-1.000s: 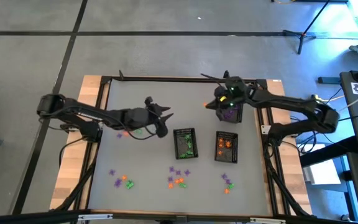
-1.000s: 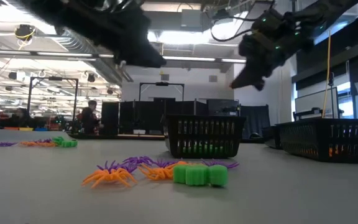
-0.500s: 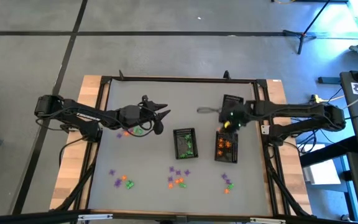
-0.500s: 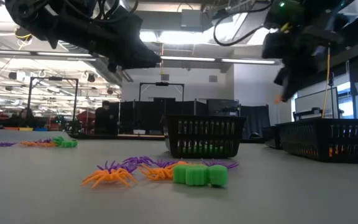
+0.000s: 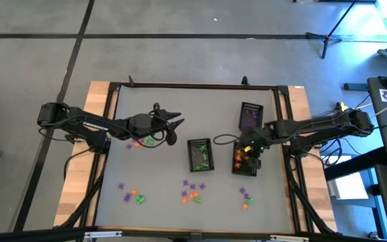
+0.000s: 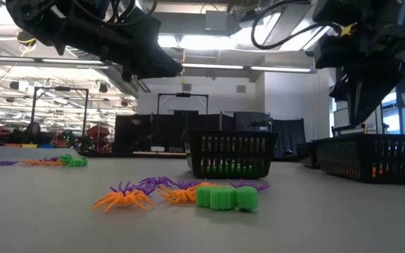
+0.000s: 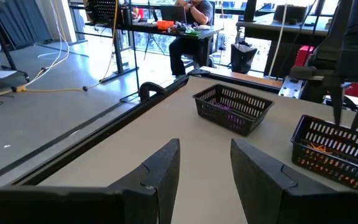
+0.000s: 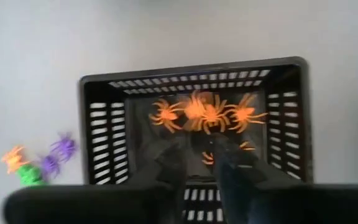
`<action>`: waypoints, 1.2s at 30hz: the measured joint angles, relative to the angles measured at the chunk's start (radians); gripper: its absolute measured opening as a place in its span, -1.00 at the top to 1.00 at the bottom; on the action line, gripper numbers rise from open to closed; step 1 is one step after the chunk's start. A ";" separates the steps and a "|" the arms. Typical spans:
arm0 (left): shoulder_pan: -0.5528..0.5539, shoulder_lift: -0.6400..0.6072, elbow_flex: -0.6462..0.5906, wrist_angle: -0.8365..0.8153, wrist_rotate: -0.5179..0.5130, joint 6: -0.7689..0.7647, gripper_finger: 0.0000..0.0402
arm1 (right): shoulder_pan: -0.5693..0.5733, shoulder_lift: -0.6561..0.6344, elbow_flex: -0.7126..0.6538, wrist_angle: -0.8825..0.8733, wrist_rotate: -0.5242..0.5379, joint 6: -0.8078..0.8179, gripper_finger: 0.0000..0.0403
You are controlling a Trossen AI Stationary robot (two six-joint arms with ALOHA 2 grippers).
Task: Sort Halloween decoration
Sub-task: Put the orange spider toy into the bottom right bin
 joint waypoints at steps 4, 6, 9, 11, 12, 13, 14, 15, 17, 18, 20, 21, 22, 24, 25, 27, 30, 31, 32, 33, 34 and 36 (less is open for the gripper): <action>0.000 0.000 0.000 0.008 -0.006 0.030 0.33 | -0.002 0.000 0.000 0.009 0.009 0.021 0.36; 0.000 0.000 0.000 0.021 -0.011 0.034 0.33 | -0.002 0.000 0.000 0.008 -0.007 0.036 0.29; 0.008 0.000 0.000 0.022 0.024 0.029 0.33 | -0.001 0.000 0.000 0.007 -0.034 0.089 0.25; 0.032 0.000 0.000 0.023 0.098 0.011 0.33 | 0.013 0.000 0.000 -0.002 -0.030 0.138 0.25; 0.047 0.000 0.000 0.023 0.138 0.002 0.33 | 0.026 0.000 0.000 -0.008 -0.017 0.153 0.25; 0.061 0.000 0.000 0.022 0.173 -0.005 0.33 | 0.042 0.000 0.000 -0.013 -0.009 0.168 0.25; 0.075 0.000 0.000 0.022 0.201 -0.014 0.33 | 0.063 0.000 0.000 -0.017 -0.003 0.177 0.25; 0.088 0.000 0.000 0.022 0.222 -0.025 0.33 | 0.086 0.000 0.000 -0.019 0.001 0.195 0.25; 0.115 0.000 0.000 0.022 0.255 -0.053 0.33 | 0.137 0.000 0.000 -0.019 0.015 0.241 0.25; 0.127 0.000 0.000 0.022 0.274 -0.067 0.33 | 0.167 0.000 0.000 -0.018 0.028 0.270 0.25; 0.151 0.000 0.000 0.022 0.322 -0.079 0.33 | 0.233 0.000 0.000 -0.014 0.057 0.328 0.25; 0.162 0.000 0.000 0.022 0.342 -0.081 0.33 | 0.266 0.000 0.000 -0.010 0.072 0.357 0.25; 0.169 0.000 0.000 0.022 0.354 -0.081 0.33 | 0.303 0.000 0.000 -0.004 0.092 0.389 0.25; 0.176 0.000 0.000 0.022 0.355 -0.079 0.33 | 0.375 0.001 0.000 0.023 0.126 0.447 0.25; 0.177 0.000 0.000 0.022 0.345 -0.075 0.33 | 0.409 0.001 0.000 0.043 0.146 0.471 0.25; 0.176 0.000 0.000 0.023 0.303 -0.077 0.33 | 0.480 0.001 0.000 0.091 0.189 0.515 0.25; 0.176 0.000 0.000 0.022 0.277 -0.095 0.33 | 0.582 0.007 0.000 0.182 0.255 0.570 0.25; 0.176 0.000 0.000 0.021 0.277 -0.097 0.33 | 0.611 0.012 0.000 0.215 0.279 0.585 0.25; 0.176 0.000 0.000 0.018 0.277 -0.097 0.33 | 0.645 0.022 0.000 0.250 0.305 0.595 0.25; 0.176 0.000 0.000 0.017 0.277 -0.097 0.33 | 0.673 0.034 0.000 0.285 0.326 0.605 0.25; 0.176 0.000 0.000 0.017 0.277 -0.097 0.33 | 0.700 0.050 0.000 0.320 0.347 0.614 0.25; 0.176 0.000 0.000 0.017 0.277 -0.097 0.33 | 0.743 0.089 0.000 0.379 0.367 0.639 0.25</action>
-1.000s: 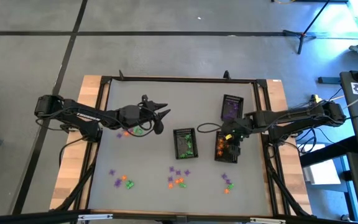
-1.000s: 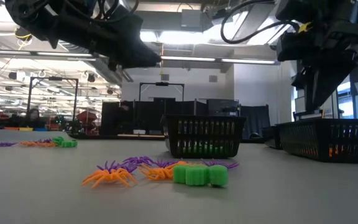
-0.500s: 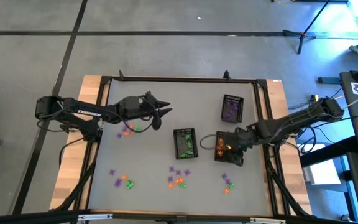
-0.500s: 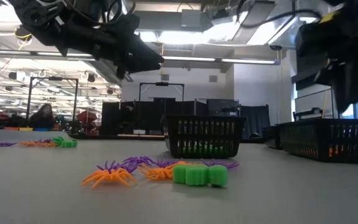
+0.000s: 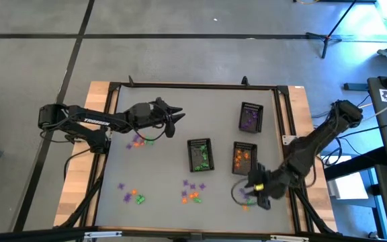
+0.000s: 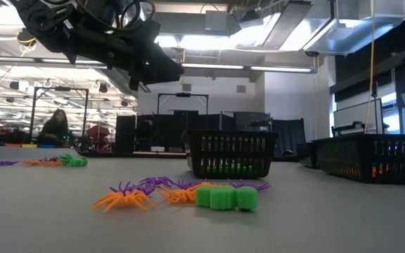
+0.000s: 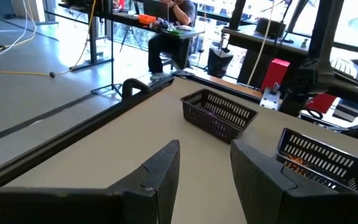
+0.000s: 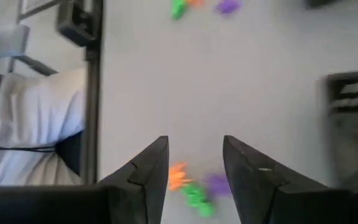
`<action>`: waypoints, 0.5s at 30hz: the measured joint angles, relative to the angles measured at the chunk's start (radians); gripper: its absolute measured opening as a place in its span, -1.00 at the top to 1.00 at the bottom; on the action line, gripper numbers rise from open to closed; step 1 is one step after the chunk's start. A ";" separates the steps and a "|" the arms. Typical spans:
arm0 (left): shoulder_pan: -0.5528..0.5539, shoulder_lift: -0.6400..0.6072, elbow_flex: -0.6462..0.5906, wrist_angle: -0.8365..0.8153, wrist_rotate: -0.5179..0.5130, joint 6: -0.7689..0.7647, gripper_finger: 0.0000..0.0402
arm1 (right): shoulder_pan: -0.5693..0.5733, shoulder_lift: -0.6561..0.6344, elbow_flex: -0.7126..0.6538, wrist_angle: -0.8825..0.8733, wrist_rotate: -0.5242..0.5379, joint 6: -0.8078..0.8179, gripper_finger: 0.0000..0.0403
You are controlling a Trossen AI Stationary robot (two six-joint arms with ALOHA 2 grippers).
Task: Sort Halloween decoration
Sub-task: Put the orange spider toy into the bottom right bin
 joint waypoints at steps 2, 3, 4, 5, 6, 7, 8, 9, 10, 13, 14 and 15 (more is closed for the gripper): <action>0.000 0.000 0.000 0.000 0.000 0.000 0.33 | 0.033 0.047 0.000 0.052 -0.002 0.036 0.25; 0.000 0.000 0.000 0.000 0.000 0.000 0.33 | 0.044 0.071 0.000 0.075 -0.009 0.055 0.25; 0.000 0.000 0.000 0.000 0.000 0.000 0.33 | 0.054 0.097 0.000 0.087 -0.015 0.070 0.25; 0.000 0.000 0.000 0.000 0.000 0.000 0.33 | 0.065 0.123 0.000 0.093 -0.023 0.077 0.25; 0.000 0.000 0.000 0.000 0.000 0.000 0.33 | 0.072 0.148 0.000 0.101 -0.036 0.083 0.25; 0.000 0.000 0.000 0.000 0.000 0.000 0.33 | 0.081 0.173 0.000 0.111 -0.053 0.090 0.25; 0.000 0.000 0.000 0.000 0.000 0.000 0.33 | 0.089 0.199 0.000 0.118 -0.068 0.099 0.25; 0.000 0.000 0.000 0.000 0.000 0.000 0.33 | 0.095 0.222 0.000 0.118 -0.080 0.104 0.25; 0.000 0.000 0.000 -0.002 0.000 0.000 0.33 | 0.100 0.247 0.000 0.116 -0.093 0.105 0.25; 0.000 0.000 0.000 -0.003 0.000 0.000 0.33 | 0.100 0.309 0.000 0.115 -0.149 0.106 0.25; 0.000 0.000 0.000 -0.003 0.000 0.000 0.33 | 0.099 0.321 0.002 0.122 -0.165 0.106 0.25; 0.000 0.000 0.000 -0.003 0.000 0.000 0.33 | 0.099 0.328 0.003 0.123 -0.174 0.106 0.25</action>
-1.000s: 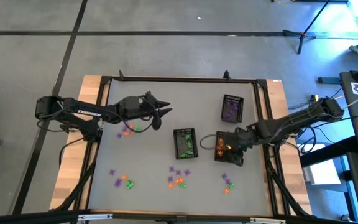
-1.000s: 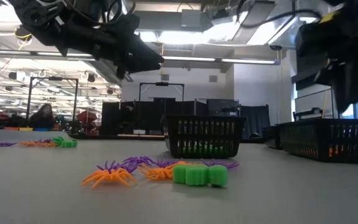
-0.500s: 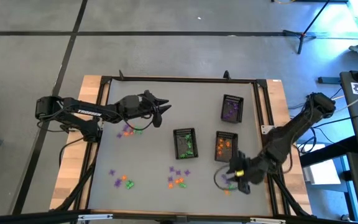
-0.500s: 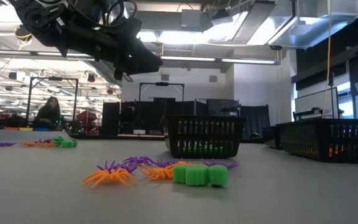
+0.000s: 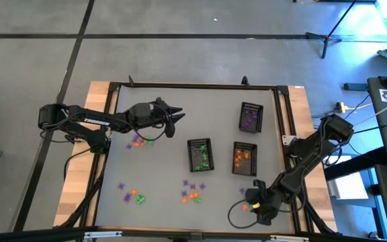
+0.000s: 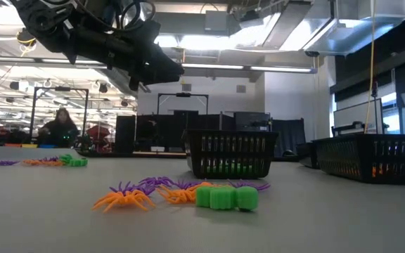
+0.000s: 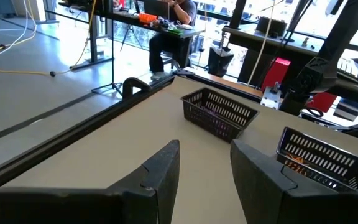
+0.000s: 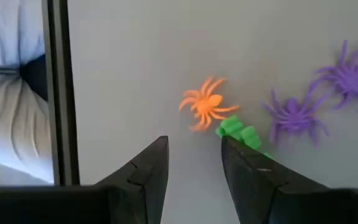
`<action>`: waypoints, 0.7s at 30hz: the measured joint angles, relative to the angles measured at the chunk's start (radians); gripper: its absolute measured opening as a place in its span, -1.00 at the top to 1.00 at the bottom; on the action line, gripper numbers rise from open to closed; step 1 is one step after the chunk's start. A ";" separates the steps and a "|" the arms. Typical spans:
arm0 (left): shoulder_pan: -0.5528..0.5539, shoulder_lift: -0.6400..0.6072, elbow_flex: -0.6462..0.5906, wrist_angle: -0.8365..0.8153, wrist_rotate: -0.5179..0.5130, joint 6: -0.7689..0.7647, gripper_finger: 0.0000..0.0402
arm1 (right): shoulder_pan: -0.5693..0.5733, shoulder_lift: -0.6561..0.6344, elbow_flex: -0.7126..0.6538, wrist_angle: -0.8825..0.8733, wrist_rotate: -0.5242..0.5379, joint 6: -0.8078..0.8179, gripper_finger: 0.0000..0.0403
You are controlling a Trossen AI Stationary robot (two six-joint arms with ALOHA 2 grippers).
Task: Sort Halloween decoration
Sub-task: Put the orange spider toy into the bottom right bin
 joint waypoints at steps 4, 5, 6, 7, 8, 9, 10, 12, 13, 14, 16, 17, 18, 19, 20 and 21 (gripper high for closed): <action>0.000 0.000 0.000 0.000 0.000 0.000 0.33 | 0.001 0.015 0.000 0.003 0.030 0.002 0.25; 0.000 0.000 0.000 0.000 0.000 0.000 0.33 | 0.000 0.015 0.000 -0.004 0.050 0.011 0.25; 0.000 0.000 0.000 0.000 0.000 0.000 0.33 | -0.001 0.016 0.002 -0.009 0.065 0.023 0.25; 0.000 0.000 0.000 0.000 0.000 0.000 0.33 | -0.001 0.017 0.006 -0.014 0.075 0.028 0.25; 0.000 0.000 0.000 0.001 0.000 0.000 0.33 | -0.001 0.018 0.013 -0.018 0.079 0.032 0.25; 0.000 0.000 0.000 0.000 0.000 0.000 0.33 | -0.001 0.018 0.023 -0.019 0.081 0.035 0.25; 0.000 0.000 0.000 0.001 0.000 0.000 0.33 | -0.001 0.018 0.036 -0.017 0.084 0.041 0.25; 0.000 0.000 0.000 0.001 0.000 0.000 0.33 | -0.001 0.018 0.069 -0.021 0.087 0.055 0.25; 0.000 0.000 0.000 0.000 0.000 0.000 0.33 | -0.001 0.018 0.090 -0.037 0.090 0.057 0.25; 0.000 0.000 0.000 0.000 0.000 0.000 0.33 | -0.001 0.018 0.111 -0.055 0.104 0.058 0.25; 0.000 0.000 0.000 0.000 0.000 0.000 0.33 | -0.001 0.018 0.149 -0.091 0.146 0.059 0.25; 0.000 0.000 0.000 0.000 0.000 0.000 0.33 | -0.001 0.020 0.164 -0.114 0.166 0.059 0.25; 0.000 0.000 0.000 0.000 0.000 0.000 0.33 | -0.001 0.020 0.179 -0.141 0.180 0.059 0.25; 0.000 0.000 0.000 0.000 0.000 0.000 0.33 | -0.001 0.021 0.185 -0.161 0.191 0.060 0.25; 0.000 0.000 0.000 0.001 0.000 0.000 0.33 | -0.001 0.022 0.187 -0.175 0.195 0.060 0.25; 0.000 0.000 0.000 0.000 0.000 0.000 0.33 | -0.001 0.025 0.187 -0.182 0.201 0.065 0.25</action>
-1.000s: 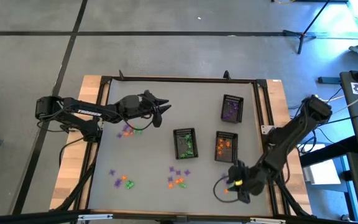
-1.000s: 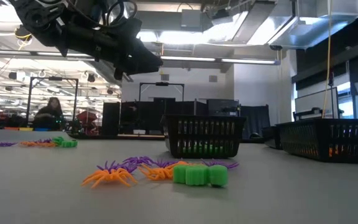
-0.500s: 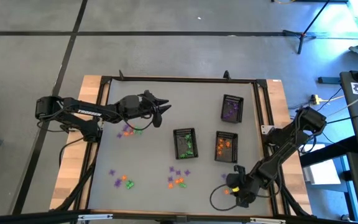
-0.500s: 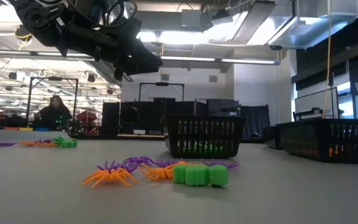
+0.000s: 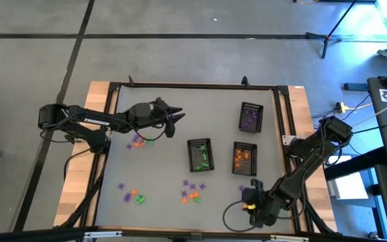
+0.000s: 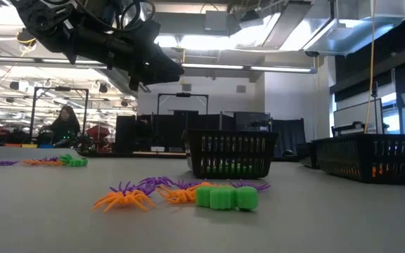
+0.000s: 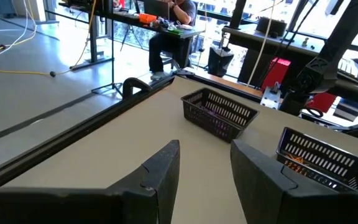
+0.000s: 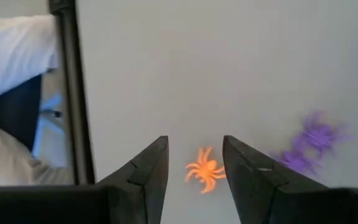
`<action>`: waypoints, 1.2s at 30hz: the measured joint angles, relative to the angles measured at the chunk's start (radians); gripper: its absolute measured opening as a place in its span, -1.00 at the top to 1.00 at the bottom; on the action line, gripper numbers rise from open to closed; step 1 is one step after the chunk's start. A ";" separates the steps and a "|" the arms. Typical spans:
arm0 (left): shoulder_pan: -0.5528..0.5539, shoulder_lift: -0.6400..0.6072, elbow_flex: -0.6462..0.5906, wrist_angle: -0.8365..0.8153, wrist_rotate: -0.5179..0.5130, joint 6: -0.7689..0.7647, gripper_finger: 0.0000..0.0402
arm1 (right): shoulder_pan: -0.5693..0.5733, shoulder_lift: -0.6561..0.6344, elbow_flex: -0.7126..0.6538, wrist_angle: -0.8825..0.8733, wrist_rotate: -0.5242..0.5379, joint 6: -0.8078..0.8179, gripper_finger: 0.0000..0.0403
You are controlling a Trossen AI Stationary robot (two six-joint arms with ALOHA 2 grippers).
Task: Sort Halloween decoration
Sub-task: Put the orange spider toy into the bottom right bin
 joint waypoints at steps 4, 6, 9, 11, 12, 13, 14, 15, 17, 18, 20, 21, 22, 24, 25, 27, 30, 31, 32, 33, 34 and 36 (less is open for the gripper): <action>0.000 0.000 0.000 0.001 0.000 0.000 0.33 | 0.000 0.028 0.000 -0.022 -0.005 0.053 0.25; 0.000 0.000 0.000 0.000 0.000 0.000 0.33 | 0.000 0.052 0.001 -0.023 -0.036 0.093 0.25; 0.000 0.000 0.000 0.000 0.000 0.000 0.33 | 0.000 0.103 0.011 -0.031 -0.076 0.124 0.25; 0.000 0.000 0.000 0.000 0.000 0.000 0.33 | 0.000 0.142 0.035 -0.051 -0.092 0.126 0.25; 0.000 0.000 0.000 0.000 0.000 0.000 0.33 | 0.000 0.160 0.051 -0.072 -0.093 0.126 0.25; 0.000 0.000 0.000 0.000 0.000 0.000 0.33 | 0.000 0.177 0.067 -0.091 -0.095 0.126 0.25; 0.000 0.000 0.000 0.000 0.000 0.000 0.33 | 0.000 0.194 0.084 -0.112 -0.096 0.126 0.25; 0.000 0.000 0.000 0.001 0.000 0.000 0.33 | 0.000 0.209 0.100 -0.130 -0.097 0.126 0.25; 0.000 0.000 0.000 0.000 0.000 0.000 0.33 | 0.000 0.232 0.127 -0.164 -0.099 0.128 0.25; 0.000 0.000 0.000 0.000 0.000 0.000 0.33 | 0.000 0.241 0.139 -0.178 -0.099 0.132 0.25; 0.000 0.000 0.000 0.000 0.000 0.000 0.33 | 0.000 0.248 0.162 -0.206 -0.098 0.148 0.26; 0.000 0.000 0.000 0.000 0.000 0.000 0.33 | 0.000 0.250 0.172 -0.221 -0.098 0.155 0.28; 0.000 0.000 0.000 0.000 0.000 0.000 0.33 | 0.000 0.252 0.183 -0.236 -0.098 0.165 0.31; 0.000 0.000 0.000 0.000 0.000 0.000 0.33 | 0.000 0.255 0.206 -0.264 -0.095 0.175 0.39; 0.000 0.000 0.000 0.000 0.000 0.000 0.33 | 0.000 0.256 0.220 -0.280 -0.092 0.176 0.45; 0.000 0.000 0.000 0.000 0.000 0.000 0.33 | 0.000 0.257 0.246 -0.293 -0.081 0.175 0.58; 0.000 0.000 0.000 0.000 0.000 0.000 0.33 | 0.000 0.256 0.279 -0.294 -0.049 0.174 0.82; 0.000 0.000 0.000 0.000 0.000 0.000 0.33 | 0.000 0.256 0.289 -0.294 -0.034 0.173 0.90; 0.000 0.000 0.000 0.000 0.000 0.000 0.33 | 0.000 0.256 0.298 -0.294 -0.019 0.171 0.95; 0.000 0.000 0.000 0.000 0.000 0.000 0.33 | 0.000 0.256 0.306 -0.292 -0.006 0.171 0.97; 0.000 0.000 0.000 0.000 0.000 0.000 0.33 | 0.000 0.256 0.311 -0.293 0.008 0.171 0.96; 0.000 0.000 0.000 0.000 0.000 0.000 0.33 | 0.000 0.255 0.318 -0.296 0.027 0.173 0.91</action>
